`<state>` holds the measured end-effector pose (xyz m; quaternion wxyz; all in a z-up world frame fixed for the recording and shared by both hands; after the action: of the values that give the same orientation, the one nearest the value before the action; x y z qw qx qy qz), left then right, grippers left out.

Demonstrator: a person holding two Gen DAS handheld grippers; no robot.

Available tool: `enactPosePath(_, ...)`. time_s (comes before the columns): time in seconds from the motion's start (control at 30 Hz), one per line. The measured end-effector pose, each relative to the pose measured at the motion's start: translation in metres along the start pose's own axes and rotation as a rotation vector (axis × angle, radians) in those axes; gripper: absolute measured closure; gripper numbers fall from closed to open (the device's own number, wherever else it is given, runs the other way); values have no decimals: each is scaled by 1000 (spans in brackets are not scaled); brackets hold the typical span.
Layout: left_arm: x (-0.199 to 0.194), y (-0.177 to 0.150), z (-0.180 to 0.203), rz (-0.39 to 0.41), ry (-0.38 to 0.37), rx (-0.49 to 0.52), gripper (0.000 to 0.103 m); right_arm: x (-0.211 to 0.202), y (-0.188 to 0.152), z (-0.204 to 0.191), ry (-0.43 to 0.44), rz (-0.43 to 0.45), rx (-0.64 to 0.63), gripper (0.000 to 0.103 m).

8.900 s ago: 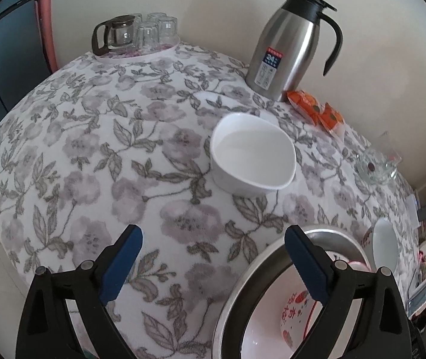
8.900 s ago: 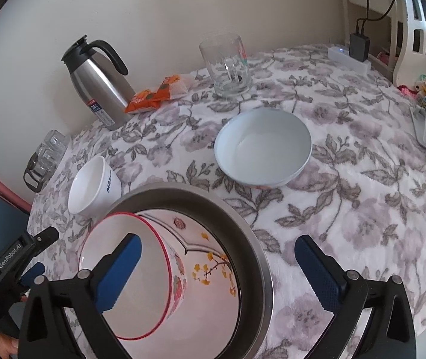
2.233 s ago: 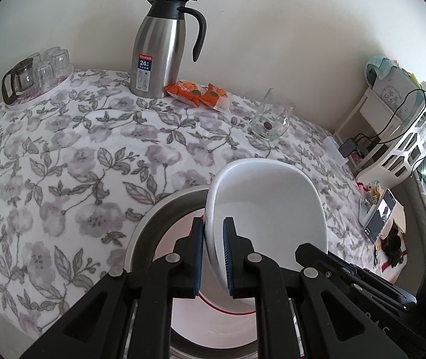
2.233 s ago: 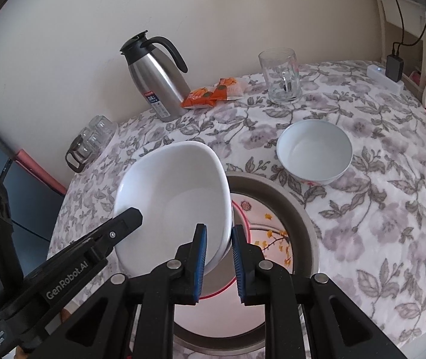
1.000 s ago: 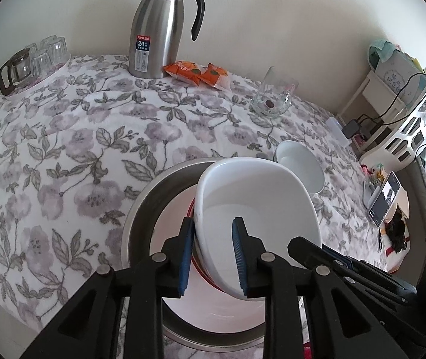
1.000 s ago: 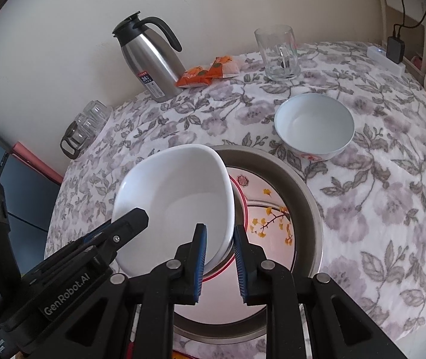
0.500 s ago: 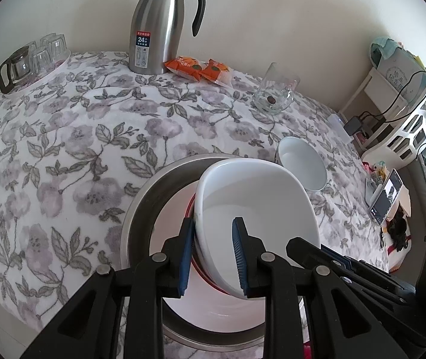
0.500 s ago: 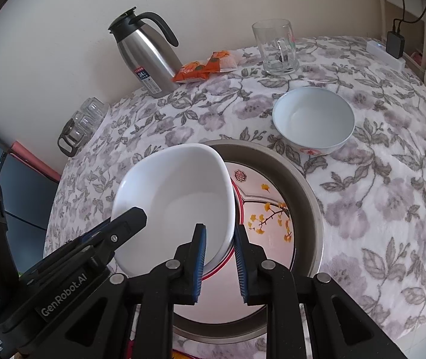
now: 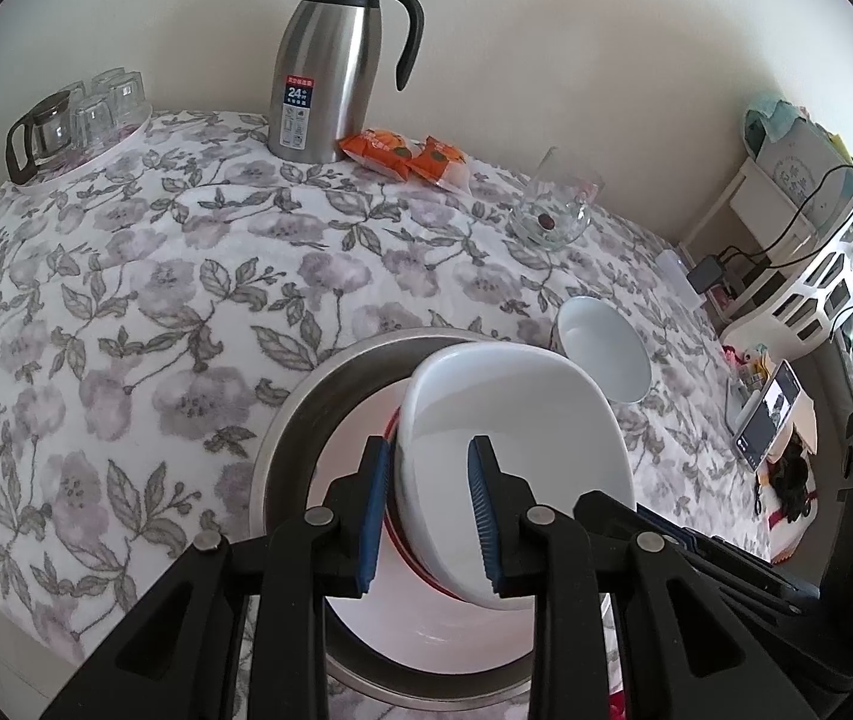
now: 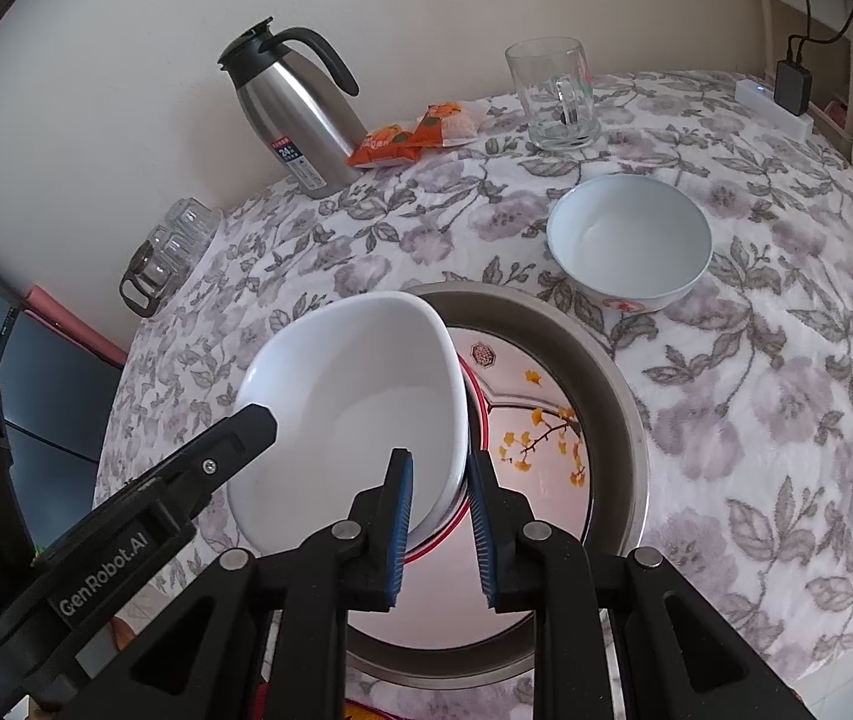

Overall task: Organize plates and bowls
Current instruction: 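Lower the white square bowl into the basin onto the strawberry bowl, then open both grippers to release the square bowl and pull back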

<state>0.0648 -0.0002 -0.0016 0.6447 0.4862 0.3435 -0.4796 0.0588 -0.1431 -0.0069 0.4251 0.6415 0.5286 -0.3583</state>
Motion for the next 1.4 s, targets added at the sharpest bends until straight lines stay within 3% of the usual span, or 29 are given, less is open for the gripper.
enactPosePath(0.43,-20,4,-15,90,40,-83,74,-25,7,13,-9,93,39,81)
enactPosePath(0.53,-25,5,-21,121,71,-115,65,-26,9,20,-16,95,59,80)
enactPosePath(0.67,-27,6,-31,128,94,-162,51,-26,11,29,-31,96,88,67)
enactPosePath(0.73,-26,6,-34,123,109,-171,46,-27,13,33,-37,100,100,49)
enactPosePath(0.77,-25,6,-35,121,118,-173,44,-27,13,35,-39,102,108,46)
enactPosePath(0.9,-23,7,-36,124,148,-175,22,-25,17,47,-74,108,141,34)
enactPosePath(1.07,-22,9,-34,140,174,-169,14,-18,20,61,-90,87,168,27)
enactPosePath(1.33,-20,14,-27,148,188,-151,9,-17,26,74,-92,104,192,2)
enactPosePath(1.4,-21,17,-23,155,185,-145,6,-18,27,77,-96,111,198,1)
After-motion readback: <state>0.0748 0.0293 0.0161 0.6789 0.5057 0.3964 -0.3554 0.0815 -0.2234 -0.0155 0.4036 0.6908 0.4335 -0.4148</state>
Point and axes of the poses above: each gripper's, at about its wrist camera, not at the fingertips, and x roughly the way its jaws point, z to its right, y to its top, the point moved 5 cm from there along x, roughly the way its jaws point, and after that the axes turned 15 degrees about -z, right-handed, at the moved point
